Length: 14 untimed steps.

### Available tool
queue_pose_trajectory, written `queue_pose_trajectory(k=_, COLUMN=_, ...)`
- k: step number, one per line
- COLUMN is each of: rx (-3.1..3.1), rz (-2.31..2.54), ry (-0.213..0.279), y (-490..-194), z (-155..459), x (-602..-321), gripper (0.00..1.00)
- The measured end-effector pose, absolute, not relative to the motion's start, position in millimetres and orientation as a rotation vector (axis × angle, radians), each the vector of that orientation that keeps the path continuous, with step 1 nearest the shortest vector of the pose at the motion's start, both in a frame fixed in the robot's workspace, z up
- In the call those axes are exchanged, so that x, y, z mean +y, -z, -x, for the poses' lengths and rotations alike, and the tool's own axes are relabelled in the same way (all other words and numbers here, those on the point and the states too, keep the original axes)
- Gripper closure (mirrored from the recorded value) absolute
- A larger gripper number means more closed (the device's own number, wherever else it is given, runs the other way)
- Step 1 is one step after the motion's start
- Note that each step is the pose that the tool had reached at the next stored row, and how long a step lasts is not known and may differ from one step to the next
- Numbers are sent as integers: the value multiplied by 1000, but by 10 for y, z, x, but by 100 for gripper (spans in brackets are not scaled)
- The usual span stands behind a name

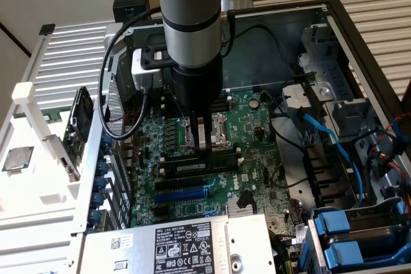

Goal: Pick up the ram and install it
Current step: 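Press down the ram until it locks into place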

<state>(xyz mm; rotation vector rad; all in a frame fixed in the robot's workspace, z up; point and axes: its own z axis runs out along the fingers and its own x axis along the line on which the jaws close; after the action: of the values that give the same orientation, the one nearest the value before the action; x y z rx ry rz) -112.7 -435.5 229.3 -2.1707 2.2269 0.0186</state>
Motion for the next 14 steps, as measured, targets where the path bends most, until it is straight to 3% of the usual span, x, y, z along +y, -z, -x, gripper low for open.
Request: queue_pose_trajectory(k=14, rx=2227, rz=2171, ry=-18, y=-2289, z=1127, x=-4358, gripper=89)
